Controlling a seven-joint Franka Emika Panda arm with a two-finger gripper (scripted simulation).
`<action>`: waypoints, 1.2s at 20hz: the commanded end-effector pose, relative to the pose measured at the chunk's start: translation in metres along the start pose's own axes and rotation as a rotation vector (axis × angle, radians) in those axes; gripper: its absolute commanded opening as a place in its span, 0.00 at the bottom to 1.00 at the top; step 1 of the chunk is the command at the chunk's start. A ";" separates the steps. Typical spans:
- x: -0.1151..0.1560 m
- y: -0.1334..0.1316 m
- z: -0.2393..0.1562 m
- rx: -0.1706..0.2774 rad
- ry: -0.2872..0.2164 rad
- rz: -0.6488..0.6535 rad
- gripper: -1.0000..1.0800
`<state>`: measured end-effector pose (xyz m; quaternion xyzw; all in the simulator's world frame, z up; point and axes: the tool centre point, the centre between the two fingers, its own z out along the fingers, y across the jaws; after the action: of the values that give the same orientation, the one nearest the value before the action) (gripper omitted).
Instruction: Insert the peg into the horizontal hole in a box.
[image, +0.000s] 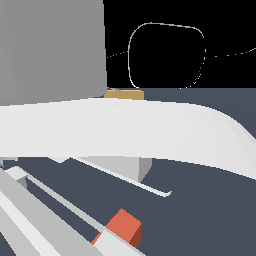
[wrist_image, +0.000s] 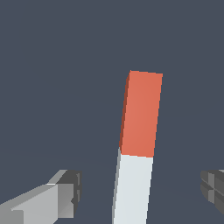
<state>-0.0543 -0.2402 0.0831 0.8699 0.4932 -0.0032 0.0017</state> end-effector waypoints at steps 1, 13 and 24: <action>-0.024 0.002 0.008 -0.001 0.003 0.053 0.96; -0.049 0.001 0.021 0.000 0.006 0.104 0.96; -0.049 0.000 0.064 0.000 0.007 0.108 0.96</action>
<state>-0.0803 -0.2825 0.0228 0.8951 0.4458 -0.0007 -0.0006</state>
